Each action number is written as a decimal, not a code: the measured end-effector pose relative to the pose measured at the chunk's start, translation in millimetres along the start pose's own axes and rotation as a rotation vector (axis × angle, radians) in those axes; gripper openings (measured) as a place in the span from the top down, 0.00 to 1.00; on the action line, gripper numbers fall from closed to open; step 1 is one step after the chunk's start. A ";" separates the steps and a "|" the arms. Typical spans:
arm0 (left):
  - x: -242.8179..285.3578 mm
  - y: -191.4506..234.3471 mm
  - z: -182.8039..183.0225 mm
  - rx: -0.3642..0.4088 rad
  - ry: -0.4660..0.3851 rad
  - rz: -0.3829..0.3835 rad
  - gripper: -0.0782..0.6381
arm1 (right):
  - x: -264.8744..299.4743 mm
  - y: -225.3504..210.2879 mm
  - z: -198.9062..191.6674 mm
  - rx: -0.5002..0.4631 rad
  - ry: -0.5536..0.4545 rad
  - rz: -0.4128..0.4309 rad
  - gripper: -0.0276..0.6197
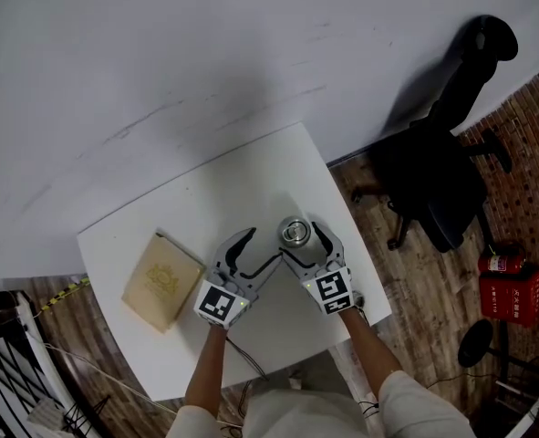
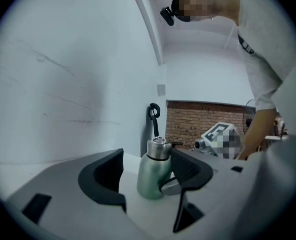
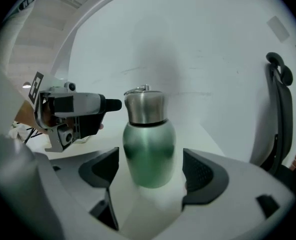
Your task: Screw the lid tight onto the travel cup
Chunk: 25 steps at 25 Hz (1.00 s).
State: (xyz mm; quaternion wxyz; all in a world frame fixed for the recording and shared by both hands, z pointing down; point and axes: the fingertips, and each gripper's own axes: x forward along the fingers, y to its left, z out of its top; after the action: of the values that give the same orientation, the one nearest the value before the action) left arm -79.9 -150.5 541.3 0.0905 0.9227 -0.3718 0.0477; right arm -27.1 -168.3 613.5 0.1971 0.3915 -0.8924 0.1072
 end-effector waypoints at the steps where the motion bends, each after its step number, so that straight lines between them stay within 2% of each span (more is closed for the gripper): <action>1: -5.1 0.3 -0.5 -0.001 0.004 0.020 0.48 | -5.9 -0.5 0.3 0.002 -0.002 -0.007 0.37; 3: -14.6 1.3 -2.4 -0.009 0.012 0.057 0.49 | -18.4 -1.9 0.7 0.009 -0.010 -0.023 0.37; 6: -28.5 0.6 -7.1 -0.025 0.033 0.111 0.56 | -38.8 -2.6 0.8 0.030 -0.019 -0.045 0.39; 9: -42.1 -4.3 -7.0 -0.044 0.043 0.156 0.63 | -62.3 -7.5 5.5 0.057 -0.044 -0.077 0.48; 15: -64.4 -13.8 6.0 -0.048 0.046 0.241 0.82 | -100.4 -17.0 22.3 0.083 -0.084 -0.134 0.75; 19: -80.5 -18.9 22.5 -0.060 0.033 0.290 0.87 | -123.2 -17.5 37.1 0.068 -0.096 -0.154 0.95; 25: -99.1 -26.9 48.6 -0.050 0.044 0.329 0.88 | -150.8 -12.4 64.2 0.068 -0.127 -0.155 0.96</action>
State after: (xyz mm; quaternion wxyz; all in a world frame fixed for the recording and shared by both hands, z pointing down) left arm -131.5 -74.2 474.7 0.1124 0.8454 -0.5170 0.0731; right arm 57.7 -99.7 490.6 0.1342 0.4717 -0.8661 0.0966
